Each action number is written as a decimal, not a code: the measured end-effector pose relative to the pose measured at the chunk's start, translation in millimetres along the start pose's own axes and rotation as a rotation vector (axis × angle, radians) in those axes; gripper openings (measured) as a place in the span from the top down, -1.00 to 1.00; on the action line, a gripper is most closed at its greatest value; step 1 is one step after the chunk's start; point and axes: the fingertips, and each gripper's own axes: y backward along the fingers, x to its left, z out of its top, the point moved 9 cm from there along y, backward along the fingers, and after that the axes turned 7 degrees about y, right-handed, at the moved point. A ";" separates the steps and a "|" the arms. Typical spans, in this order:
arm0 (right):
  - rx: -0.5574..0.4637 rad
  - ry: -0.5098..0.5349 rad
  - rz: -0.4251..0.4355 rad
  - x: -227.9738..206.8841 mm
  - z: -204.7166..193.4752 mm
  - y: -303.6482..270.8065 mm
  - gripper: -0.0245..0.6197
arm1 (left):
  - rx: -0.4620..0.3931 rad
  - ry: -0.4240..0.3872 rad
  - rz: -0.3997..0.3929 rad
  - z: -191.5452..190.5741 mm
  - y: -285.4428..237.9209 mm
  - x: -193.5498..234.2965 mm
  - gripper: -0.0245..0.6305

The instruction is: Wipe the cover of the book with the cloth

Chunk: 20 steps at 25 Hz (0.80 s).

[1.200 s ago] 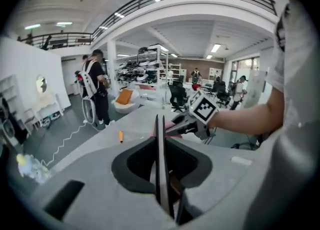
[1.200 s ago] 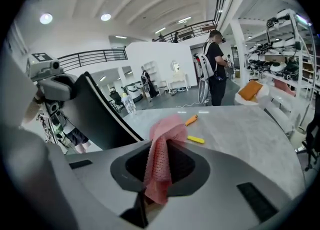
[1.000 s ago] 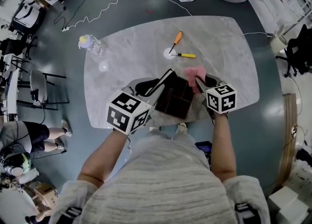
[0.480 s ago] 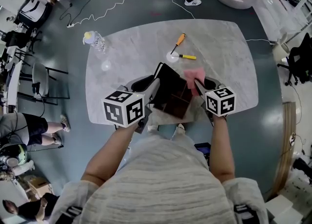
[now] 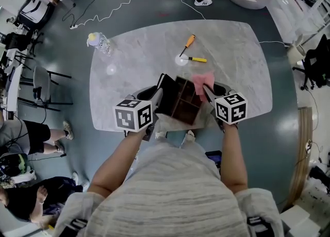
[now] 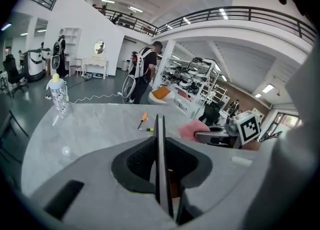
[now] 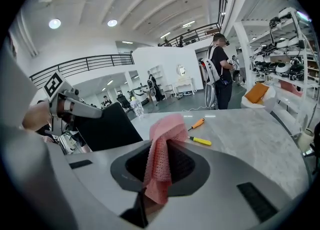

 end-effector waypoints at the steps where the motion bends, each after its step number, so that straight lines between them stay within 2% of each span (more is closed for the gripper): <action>1: -0.004 0.003 0.001 1.5 1.1 0.4 0.76 | 0.002 -0.002 -0.001 -1.0 -2.5 0.7 0.70; 13: -0.138 -0.019 -0.015 21.6 17.2 16.6 0.76 | 0.097 -0.029 -0.017 -24.4 -40.5 18.2 0.70; 20: -0.172 -0.037 -0.030 26.7 20.9 24.3 0.76 | 0.102 -0.053 -0.035 -25.8 -51.6 21.7 0.70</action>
